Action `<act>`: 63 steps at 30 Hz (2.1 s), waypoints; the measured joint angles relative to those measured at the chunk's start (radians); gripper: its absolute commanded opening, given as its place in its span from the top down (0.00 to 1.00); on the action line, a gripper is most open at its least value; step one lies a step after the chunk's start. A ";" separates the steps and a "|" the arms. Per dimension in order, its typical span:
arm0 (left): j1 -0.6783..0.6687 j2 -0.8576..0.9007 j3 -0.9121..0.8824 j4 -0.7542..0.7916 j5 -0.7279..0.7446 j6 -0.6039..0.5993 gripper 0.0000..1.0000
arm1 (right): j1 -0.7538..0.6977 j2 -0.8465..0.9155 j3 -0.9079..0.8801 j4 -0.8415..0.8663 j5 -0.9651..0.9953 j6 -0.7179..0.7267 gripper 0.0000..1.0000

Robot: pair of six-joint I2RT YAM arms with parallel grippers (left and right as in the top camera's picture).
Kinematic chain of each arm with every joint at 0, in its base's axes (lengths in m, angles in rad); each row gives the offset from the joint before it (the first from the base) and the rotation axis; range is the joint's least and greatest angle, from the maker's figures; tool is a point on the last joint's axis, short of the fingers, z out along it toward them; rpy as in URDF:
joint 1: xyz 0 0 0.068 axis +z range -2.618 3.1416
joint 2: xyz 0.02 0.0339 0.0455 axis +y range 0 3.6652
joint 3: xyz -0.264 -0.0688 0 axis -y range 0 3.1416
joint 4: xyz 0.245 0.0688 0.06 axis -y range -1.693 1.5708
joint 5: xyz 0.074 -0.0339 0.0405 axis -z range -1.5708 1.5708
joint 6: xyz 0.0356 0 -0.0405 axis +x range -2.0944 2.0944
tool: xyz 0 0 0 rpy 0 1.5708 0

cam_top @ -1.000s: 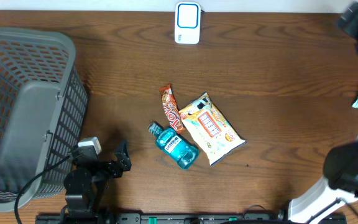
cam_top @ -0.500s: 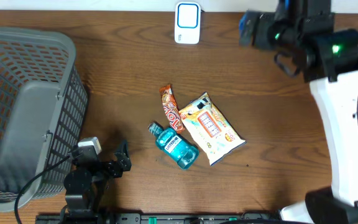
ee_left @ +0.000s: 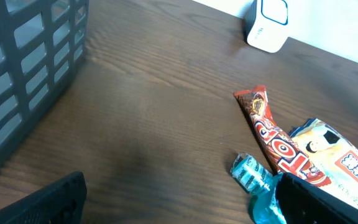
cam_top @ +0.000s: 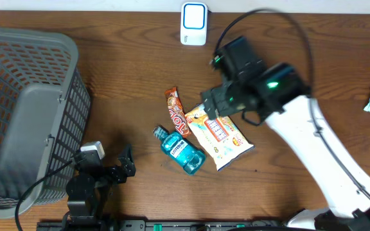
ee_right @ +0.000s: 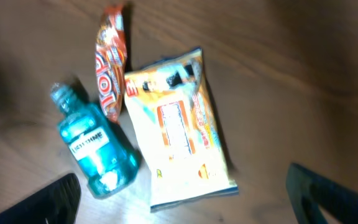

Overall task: Scan the item barcode
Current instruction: 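Lower the right gripper onto the yellow snack packet and grasp it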

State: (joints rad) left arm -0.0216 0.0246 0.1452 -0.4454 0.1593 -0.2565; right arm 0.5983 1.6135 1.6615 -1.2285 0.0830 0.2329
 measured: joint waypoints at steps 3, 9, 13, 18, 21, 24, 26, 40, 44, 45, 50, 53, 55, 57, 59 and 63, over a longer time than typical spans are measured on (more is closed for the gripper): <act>0.000 0.000 0.000 0.000 0.000 0.000 0.02 | 0.004 0.004 -0.134 0.111 0.002 -0.014 0.01; 0.000 0.000 0.000 0.000 0.000 0.000 0.02 | 0.004 0.010 -0.319 0.228 0.004 -0.032 0.01; 0.000 0.000 0.000 0.000 0.000 0.000 0.02 | 0.004 0.010 -0.343 0.259 0.004 -0.040 0.01; 0.000 0.000 0.000 0.000 0.000 0.000 0.02 | 0.004 0.010 -0.344 0.335 0.005 -0.040 0.01; 0.000 0.000 0.000 0.000 0.000 0.000 0.02 | 0.004 0.011 -0.351 0.352 0.006 -0.043 0.01; 0.000 0.000 0.000 0.000 0.000 0.000 0.02 | 0.004 0.023 -0.363 0.355 0.013 -0.048 0.01; 0.000 0.000 0.000 0.000 0.000 0.000 0.02 | 0.004 0.046 -0.372 0.359 0.018 -0.053 0.01; 0.000 0.000 0.000 0.000 0.000 0.000 0.02 | 0.202 0.292 -0.389 0.417 0.158 -0.062 0.01; 0.000 0.000 0.000 0.000 0.000 0.000 0.02 | 0.252 0.337 -0.389 0.414 0.246 -0.043 0.01; 0.000 0.000 0.000 0.000 0.000 0.000 0.02 | 0.256 0.350 -0.389 0.411 0.259 -0.037 0.01; 0.000 0.000 0.000 0.000 0.000 0.000 0.02 | 0.249 0.375 -0.361 0.386 0.296 -0.014 0.02; 0.000 0.000 0.000 0.000 0.000 0.000 0.02 | 0.243 0.382 -0.352 0.360 0.296 0.004 0.06; 0.000 0.000 0.000 0.000 0.000 0.000 0.02 | 0.231 0.384 -0.350 0.336 0.295 0.019 0.07; 0.000 0.000 0.000 0.000 0.000 0.000 0.02 | 0.213 0.385 -0.350 0.316 0.284 0.030 0.06; 0.000 0.000 0.000 0.000 0.000 0.000 0.02 | 0.186 0.385 -0.349 0.301 0.248 0.031 0.08; 0.000 0.000 0.000 0.000 0.000 0.000 0.02 | 0.125 0.385 -0.347 0.297 0.140 0.002 0.33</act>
State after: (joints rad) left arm -0.0216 0.0246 0.1452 -0.4458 0.1593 -0.2565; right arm 0.7235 1.9984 1.3148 -0.9314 0.2234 0.2344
